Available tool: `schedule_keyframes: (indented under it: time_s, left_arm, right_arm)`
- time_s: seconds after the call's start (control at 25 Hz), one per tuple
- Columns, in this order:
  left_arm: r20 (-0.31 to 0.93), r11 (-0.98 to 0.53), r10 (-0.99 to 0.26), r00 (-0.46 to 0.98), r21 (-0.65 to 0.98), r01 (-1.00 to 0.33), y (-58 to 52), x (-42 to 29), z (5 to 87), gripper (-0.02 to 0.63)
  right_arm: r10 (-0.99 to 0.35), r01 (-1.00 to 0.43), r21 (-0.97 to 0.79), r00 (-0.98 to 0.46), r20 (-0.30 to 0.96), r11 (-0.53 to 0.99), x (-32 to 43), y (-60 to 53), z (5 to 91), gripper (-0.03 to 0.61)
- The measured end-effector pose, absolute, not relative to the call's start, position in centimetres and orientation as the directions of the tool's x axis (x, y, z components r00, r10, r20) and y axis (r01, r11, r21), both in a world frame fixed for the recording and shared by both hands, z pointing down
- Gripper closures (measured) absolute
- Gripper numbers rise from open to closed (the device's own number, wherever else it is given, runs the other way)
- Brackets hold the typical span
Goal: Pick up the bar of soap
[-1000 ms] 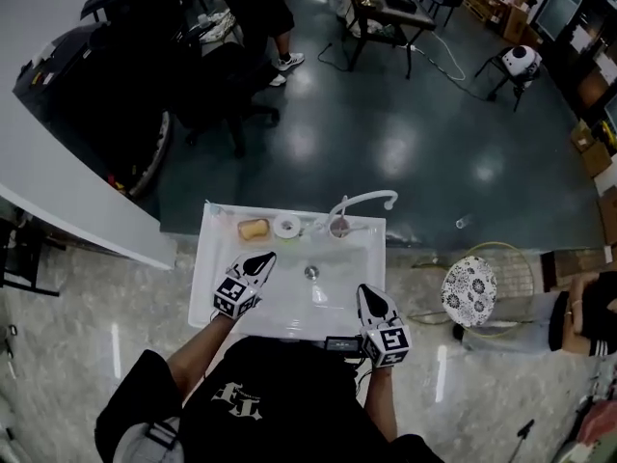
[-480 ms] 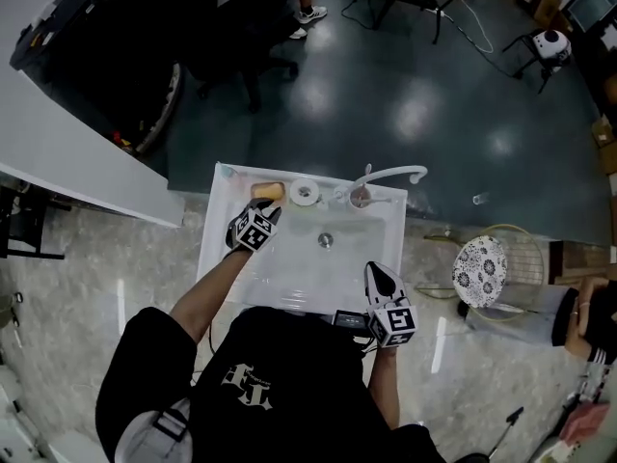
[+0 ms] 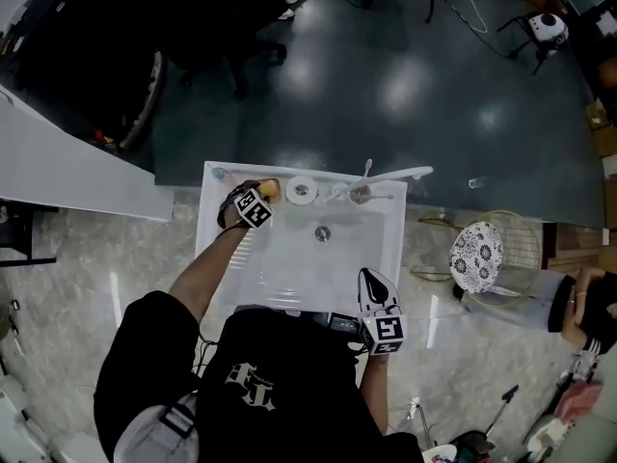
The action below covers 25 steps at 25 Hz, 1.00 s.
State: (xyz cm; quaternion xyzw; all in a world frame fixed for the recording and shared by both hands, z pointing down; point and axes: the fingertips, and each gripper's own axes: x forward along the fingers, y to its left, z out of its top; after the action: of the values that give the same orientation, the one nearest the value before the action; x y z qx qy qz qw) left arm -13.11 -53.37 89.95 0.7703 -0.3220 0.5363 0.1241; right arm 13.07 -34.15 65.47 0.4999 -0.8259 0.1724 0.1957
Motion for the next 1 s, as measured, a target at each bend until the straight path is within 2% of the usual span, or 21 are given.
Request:
schedule_keyframes:
  time_s: [0.28, 0.64, 1.0]
  left_arm:
    - [0.942, -0.804, -0.267, 0.202, -0.102, -0.586, -54.1, -12.6, 92.3, 0.428]
    - [0.949, -0.782, -0.211, 0.234, -0.020, -0.623, -54.3, -12.1, 93.1, 0.422]
    - [0.925, -0.777, -0.259, 0.277, -0.029, -0.629, -54.4, -12.1, 92.9, 0.417]
  right_arm:
    - [-0.759, -0.923, -0.104, -0.366, 0.538, 0.371, 13.5, -33.4, 67.1, 0.575]
    - [-0.766, -0.937, -0.127, -0.340, 0.545, 0.326, 13.6, -33.3, 68.0, 0.575]
    - [-0.753, -0.930, -0.136, -0.356, 0.554, 0.340, 13.2, -33.2, 68.4, 0.575]
